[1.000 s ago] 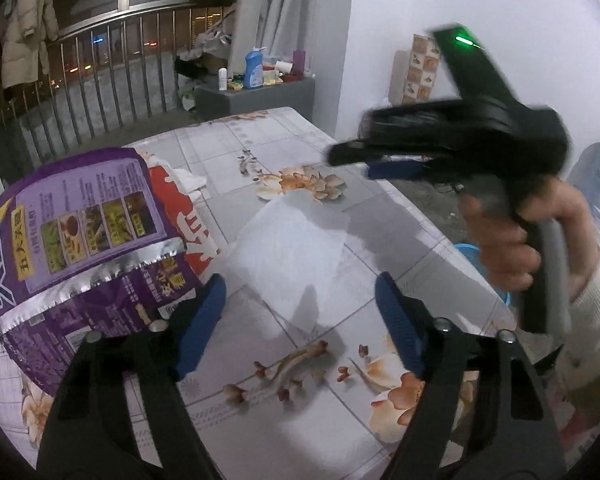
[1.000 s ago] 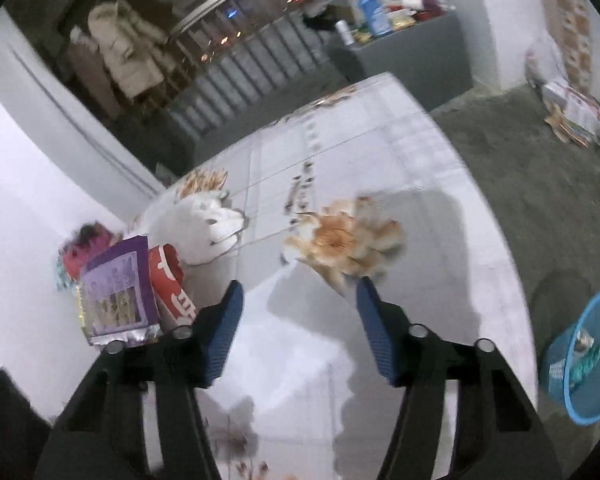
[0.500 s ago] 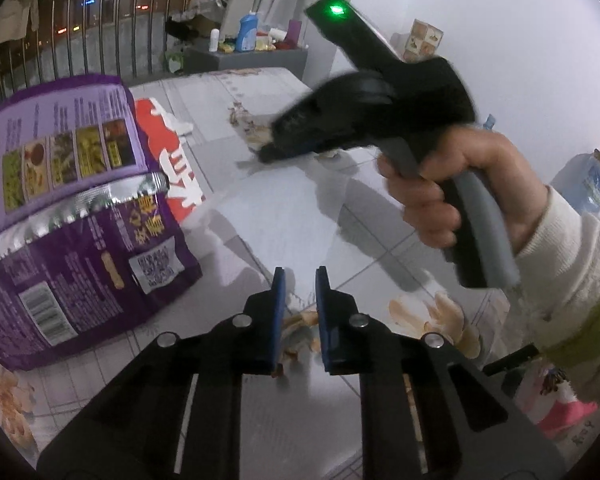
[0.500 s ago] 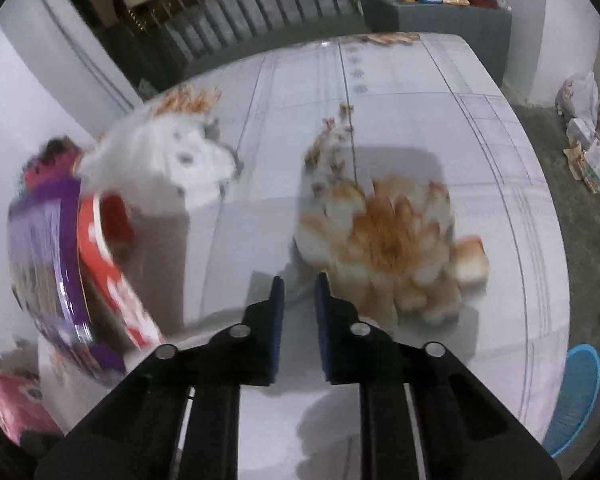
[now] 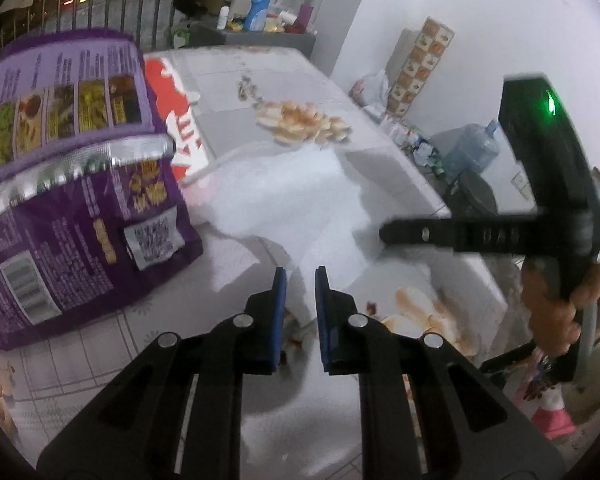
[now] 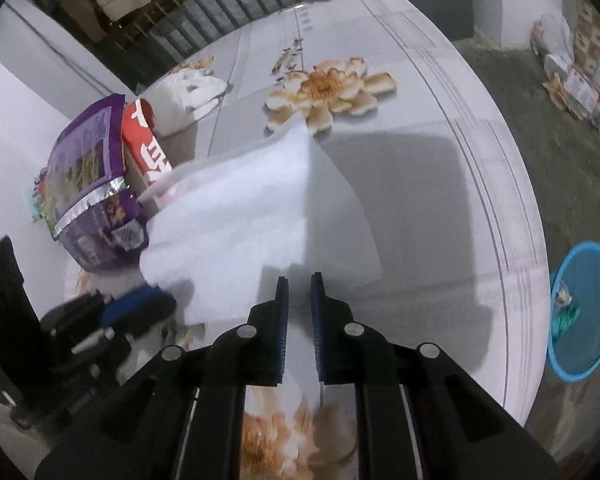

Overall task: Collect trash
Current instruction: 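Move the right tool back over the table to the white tissue paper, then close the right tool on the white tissue paper and lift it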

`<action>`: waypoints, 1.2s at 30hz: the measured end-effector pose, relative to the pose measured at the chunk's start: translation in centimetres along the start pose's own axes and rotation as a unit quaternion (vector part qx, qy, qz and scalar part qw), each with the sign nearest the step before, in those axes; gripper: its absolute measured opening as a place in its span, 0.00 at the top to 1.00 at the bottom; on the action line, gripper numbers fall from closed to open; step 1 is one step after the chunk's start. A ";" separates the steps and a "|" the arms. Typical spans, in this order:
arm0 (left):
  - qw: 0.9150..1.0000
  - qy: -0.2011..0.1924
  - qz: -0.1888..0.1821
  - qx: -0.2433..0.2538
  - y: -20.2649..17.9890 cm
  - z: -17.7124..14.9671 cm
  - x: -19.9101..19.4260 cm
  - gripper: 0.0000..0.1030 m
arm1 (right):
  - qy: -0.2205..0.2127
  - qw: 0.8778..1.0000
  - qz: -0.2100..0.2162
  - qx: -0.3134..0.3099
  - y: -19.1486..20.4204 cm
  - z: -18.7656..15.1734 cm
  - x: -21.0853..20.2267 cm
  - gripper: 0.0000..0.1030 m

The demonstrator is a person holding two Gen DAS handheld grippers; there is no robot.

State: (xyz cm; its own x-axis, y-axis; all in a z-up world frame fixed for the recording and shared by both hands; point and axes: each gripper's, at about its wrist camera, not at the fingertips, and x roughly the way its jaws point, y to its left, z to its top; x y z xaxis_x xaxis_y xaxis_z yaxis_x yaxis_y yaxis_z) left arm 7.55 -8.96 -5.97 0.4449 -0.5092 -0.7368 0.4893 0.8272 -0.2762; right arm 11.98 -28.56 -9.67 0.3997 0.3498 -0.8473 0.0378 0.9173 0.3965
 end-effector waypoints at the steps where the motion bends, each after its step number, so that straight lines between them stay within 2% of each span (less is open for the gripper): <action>1: 1.000 -0.007 -0.003 0.001 0.1 0.6 -0.1 0.88 | 0.000 1.000 0.008 0.011 -0.3 -0.3 -0.2 0.89; 4: 1.000 -0.024 0.005 0.009 -0.1 2.1 -0.5 0.88 | 0.000 0.998 0.035 0.050 -1.6 -1.1 -0.6 0.89; 6: 0.999 -0.023 0.012 0.021 -0.1 3.2 -0.1 0.78 | -0.006 0.997 0.040 0.065 -1.6 -1.3 -0.6 0.89; 7: 0.999 -0.017 0.021 0.029 -0.2 3.6 0.4 0.66 | -0.010 0.997 0.040 0.070 -1.6 -1.4 -0.7 0.89; 8: 0.999 -0.012 0.034 0.036 -0.3 3.9 1.0 0.62 | -0.013 0.996 0.042 0.073 -1.7 -1.4 -0.8 0.89; 10: 0.996 0.008 0.065 0.053 -0.6 4.2 2.5 0.62 | -0.018 0.996 0.045 0.080 -1.9 -1.6 -1.2 0.88; 13: 0.993 0.038 0.091 0.071 -0.9 4.0 4.3 0.62 | -0.021 0.995 0.048 0.088 -2.0 -1.7 -1.1 0.88; 16: 0.990 0.035 0.110 0.084 -1.3 3.3 4.6 0.62 | -0.023 0.994 0.056 0.096 -2.3 -1.8 -1.1 0.88; 18: 0.989 0.031 0.116 0.084 -1.4 3.3 4.7 0.67 | -0.024 0.992 0.067 0.105 -2.6 -1.9 -1.1 0.88; 20: 0.989 0.027 0.117 0.086 -1.6 3.3 4.7 0.86 | -0.027 0.991 0.075 0.111 -2.7 -1.9 -1.0 0.88; 22: 0.990 0.028 0.109 0.091 -1.9 3.4 5.0 0.99 | -0.032 0.989 0.085 0.119 -3.0 -2.0 -1.3 0.88; 24: 0.991 0.033 0.086 0.094 -2.4 3.3 5.0 1.00 | -0.036 0.987 0.094 0.126 -3.3 -2.1 -1.7 0.88; 27: 0.996 0.059 0.000 0.072 -3.2 2.8 4.9 1.00 | -0.040 0.984 0.108 0.136 -3.7 -2.3 -2.1 0.88; 29: 0.994 0.080 -0.053 0.055 -3.7 2.2 4.9 1.00 | -0.040 0.981 0.119 0.145 -4.1 -2.6 -2.3 0.88; 31: 0.986 0.111 -0.124 0.030 -4.4 1.2 5.0 1.00 | -0.038 0.979 0.128 0.155 -4.5 -2.9 -2.5 0.86; 32: 0.977 0.131 -0.165 0.017 -4.8 0.7 5.1 1.00 | -0.038 0.978 0.130 0.160 -4.7 -3.1 -2.5 0.85; 33: 0.972 0.143 -0.188 0.011 -5.0 0.3 5.1 0.99 | -0.039 0.977 0.132 0.165 -4.9 -3.3 -2.7 0.84; 34: 0.967 0.153 -0.204 0.011 -5.3 -0.1 5.0 0.99 | -0.041 0.976 0.132 0.168 -5.1 -3.4 -2.8 0.82; 36: 0.968 0.145 -0.206 0.016 -5.4 -0.2 4.1 0.88 | -0.046 0.975 0.130 0.173 -5.5 -3.7 -3.3 0.80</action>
State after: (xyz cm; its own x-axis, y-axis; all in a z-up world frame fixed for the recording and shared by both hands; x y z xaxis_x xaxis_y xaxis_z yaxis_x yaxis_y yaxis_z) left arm 6.59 -15.49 -7.64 -0.0200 -0.7016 -0.7123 0.6048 0.5588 -0.5674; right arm 7.06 -34.04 -10.35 0.5164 0.5283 -0.6740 0.2258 0.6752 0.7023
